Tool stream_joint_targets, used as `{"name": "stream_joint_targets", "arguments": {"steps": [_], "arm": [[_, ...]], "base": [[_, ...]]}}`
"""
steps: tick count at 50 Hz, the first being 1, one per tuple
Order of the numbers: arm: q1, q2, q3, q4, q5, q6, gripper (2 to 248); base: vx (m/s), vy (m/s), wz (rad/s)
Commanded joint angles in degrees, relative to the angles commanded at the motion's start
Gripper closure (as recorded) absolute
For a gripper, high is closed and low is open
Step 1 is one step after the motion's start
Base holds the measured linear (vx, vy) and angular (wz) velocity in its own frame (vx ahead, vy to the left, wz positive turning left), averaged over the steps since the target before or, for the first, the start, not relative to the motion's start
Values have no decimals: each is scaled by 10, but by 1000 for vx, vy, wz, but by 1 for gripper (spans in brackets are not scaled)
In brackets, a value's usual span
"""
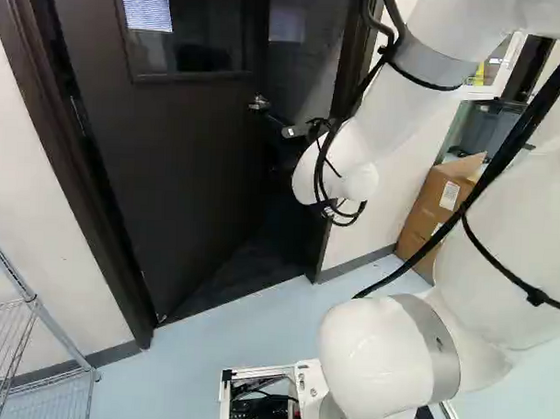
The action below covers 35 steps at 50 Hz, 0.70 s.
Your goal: Open the door and move inside
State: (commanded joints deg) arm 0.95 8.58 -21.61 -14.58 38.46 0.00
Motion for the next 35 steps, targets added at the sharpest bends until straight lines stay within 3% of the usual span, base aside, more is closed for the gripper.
{"name": "stream_joint_targets", "arguments": {"steps": [35], "arm": [[0, 0, 0, 0, 0, 0, 3]], "base": [[48, 35, -10]]}}
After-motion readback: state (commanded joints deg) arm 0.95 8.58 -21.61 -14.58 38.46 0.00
